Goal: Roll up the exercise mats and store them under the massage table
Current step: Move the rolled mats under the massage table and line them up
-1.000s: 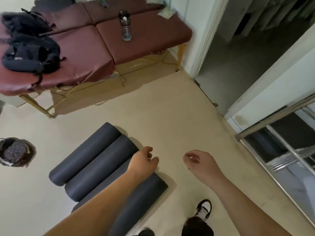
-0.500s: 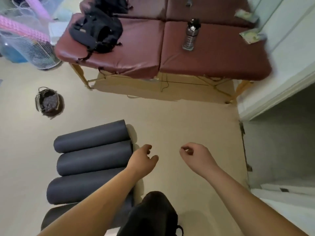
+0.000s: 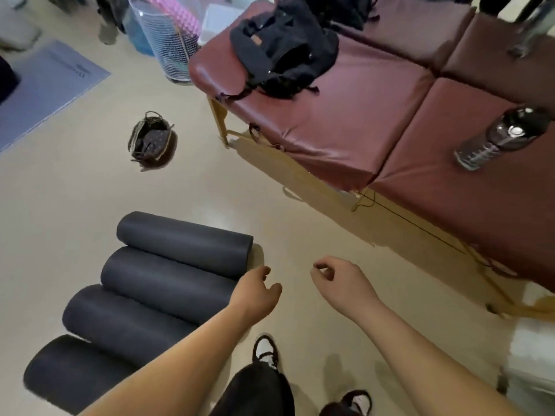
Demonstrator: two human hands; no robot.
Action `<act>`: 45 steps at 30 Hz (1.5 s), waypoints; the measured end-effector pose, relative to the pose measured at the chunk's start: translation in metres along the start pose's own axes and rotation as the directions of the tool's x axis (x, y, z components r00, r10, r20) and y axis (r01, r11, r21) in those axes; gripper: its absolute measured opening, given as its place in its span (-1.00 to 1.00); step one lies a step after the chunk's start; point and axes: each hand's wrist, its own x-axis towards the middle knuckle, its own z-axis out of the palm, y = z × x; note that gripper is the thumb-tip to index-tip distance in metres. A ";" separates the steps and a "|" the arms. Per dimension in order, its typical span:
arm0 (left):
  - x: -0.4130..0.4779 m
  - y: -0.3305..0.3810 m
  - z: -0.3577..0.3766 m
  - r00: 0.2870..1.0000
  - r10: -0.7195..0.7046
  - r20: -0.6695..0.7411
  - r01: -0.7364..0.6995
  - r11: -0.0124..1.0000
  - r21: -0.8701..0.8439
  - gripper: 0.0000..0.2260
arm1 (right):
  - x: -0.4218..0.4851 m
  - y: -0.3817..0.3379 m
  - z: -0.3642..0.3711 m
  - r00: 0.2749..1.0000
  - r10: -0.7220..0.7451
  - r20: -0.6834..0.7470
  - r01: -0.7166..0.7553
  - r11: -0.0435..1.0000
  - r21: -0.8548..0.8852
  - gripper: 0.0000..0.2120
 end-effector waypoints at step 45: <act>0.435 -0.220 0.274 0.887 -0.447 -0.119 0.184 0.578 -0.795 0.01 | 0.554 0.218 0.252 0.780 0.086 0.619 0.079 0.969 -0.234 -0.01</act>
